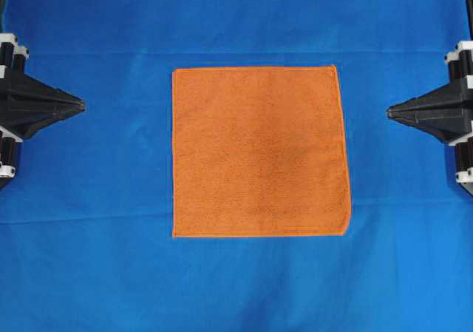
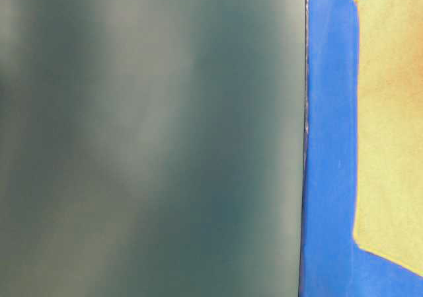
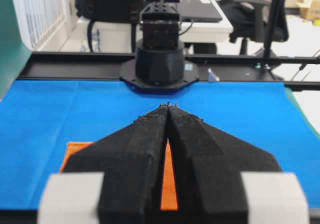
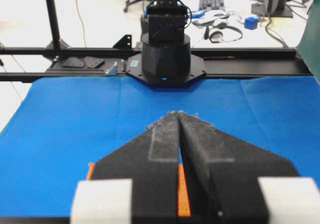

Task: Fold the orange towel.
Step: 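Move both grippers to the towel's far corners and grasp them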

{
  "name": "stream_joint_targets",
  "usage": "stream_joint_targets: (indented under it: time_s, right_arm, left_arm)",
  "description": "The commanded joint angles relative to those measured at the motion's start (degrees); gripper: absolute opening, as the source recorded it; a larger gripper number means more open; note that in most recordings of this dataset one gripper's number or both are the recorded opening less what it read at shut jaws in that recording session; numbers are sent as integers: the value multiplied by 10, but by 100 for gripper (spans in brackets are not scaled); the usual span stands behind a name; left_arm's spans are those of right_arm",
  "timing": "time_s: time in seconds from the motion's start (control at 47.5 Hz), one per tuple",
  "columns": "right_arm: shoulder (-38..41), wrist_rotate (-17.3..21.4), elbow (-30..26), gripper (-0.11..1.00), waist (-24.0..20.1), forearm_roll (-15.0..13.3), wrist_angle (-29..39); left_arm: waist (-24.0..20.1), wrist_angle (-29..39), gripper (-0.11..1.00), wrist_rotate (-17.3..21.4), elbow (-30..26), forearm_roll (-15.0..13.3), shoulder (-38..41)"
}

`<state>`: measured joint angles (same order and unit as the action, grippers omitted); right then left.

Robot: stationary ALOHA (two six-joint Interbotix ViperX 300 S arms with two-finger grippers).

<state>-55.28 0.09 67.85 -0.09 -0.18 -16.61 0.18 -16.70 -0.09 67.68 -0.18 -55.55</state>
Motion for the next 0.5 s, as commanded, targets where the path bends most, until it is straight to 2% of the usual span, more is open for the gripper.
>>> stream_joint_targets:
  time_s: [0.0, 0.189, 0.315, 0.484]
  right_arm:
    - [1, 0, -18, 0, 4, 2, -4]
    - [1, 7, -33, 0, 49, 4, 76]
    - [7, 16, -37, 0, 82, 4, 110]
    - [39, 31, -33, 0, 134, 4, 123]
  left_arm:
    - [-2, 10, 0, -6, -10, -14, 11]
    - [-12, 18, 0, -6, -9, -14, 29]
    - [-51, 17, 0, -8, -8, -18, 55]
    - [-98, 12, 0, -9, -10, -18, 105]
